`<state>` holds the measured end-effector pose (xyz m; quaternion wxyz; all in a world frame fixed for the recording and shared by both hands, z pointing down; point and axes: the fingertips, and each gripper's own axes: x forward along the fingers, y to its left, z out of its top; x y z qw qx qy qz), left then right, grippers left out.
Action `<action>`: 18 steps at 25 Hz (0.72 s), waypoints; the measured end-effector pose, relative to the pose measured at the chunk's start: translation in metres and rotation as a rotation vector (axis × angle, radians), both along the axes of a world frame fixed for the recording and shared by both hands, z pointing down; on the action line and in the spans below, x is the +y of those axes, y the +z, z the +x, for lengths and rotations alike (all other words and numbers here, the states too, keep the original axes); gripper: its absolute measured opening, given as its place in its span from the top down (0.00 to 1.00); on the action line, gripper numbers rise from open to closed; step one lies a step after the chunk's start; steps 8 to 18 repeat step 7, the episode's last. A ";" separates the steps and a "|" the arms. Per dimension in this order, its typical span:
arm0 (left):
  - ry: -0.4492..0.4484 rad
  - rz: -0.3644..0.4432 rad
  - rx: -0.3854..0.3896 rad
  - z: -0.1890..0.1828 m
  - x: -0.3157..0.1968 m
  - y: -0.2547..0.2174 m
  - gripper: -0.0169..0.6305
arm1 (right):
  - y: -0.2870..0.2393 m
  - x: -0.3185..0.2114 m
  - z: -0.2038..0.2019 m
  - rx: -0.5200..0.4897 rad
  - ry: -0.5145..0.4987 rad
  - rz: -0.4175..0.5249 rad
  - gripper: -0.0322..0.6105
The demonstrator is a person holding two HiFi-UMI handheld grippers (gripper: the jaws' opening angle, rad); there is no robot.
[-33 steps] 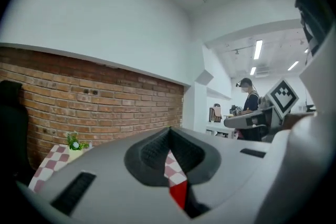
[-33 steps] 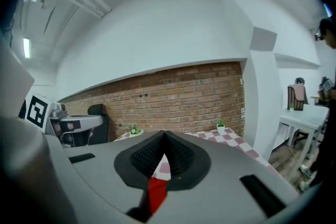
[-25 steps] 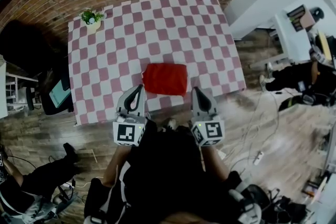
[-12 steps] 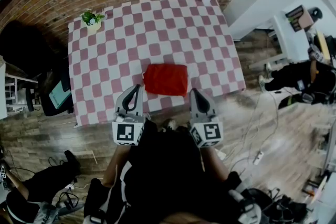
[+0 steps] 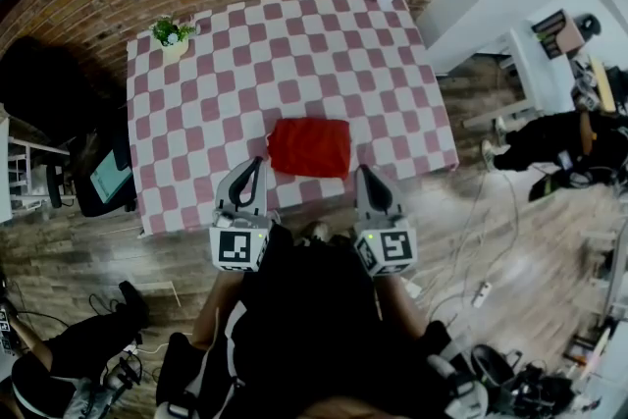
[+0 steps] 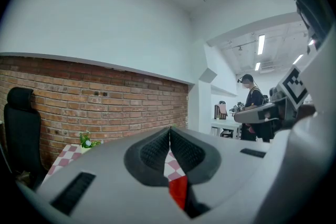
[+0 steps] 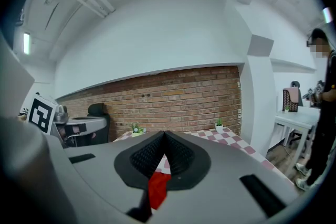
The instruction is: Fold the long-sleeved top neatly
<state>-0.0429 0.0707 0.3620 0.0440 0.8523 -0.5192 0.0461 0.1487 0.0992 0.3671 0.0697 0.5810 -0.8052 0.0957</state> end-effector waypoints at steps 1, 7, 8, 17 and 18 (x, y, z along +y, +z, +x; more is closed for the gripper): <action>-0.001 -0.002 0.004 0.000 0.001 0.000 0.96 | 0.000 0.000 0.000 0.001 0.001 0.000 0.94; -0.006 -0.007 0.006 -0.004 0.003 0.001 0.96 | -0.001 0.002 -0.003 0.000 0.004 0.004 0.94; -0.006 -0.007 0.006 -0.004 0.003 0.001 0.96 | -0.001 0.002 -0.003 0.000 0.004 0.004 0.94; -0.006 -0.007 0.006 -0.004 0.003 0.001 0.96 | -0.001 0.002 -0.003 0.000 0.004 0.004 0.94; -0.006 -0.007 0.006 -0.004 0.003 0.001 0.96 | -0.001 0.002 -0.003 0.000 0.004 0.004 0.94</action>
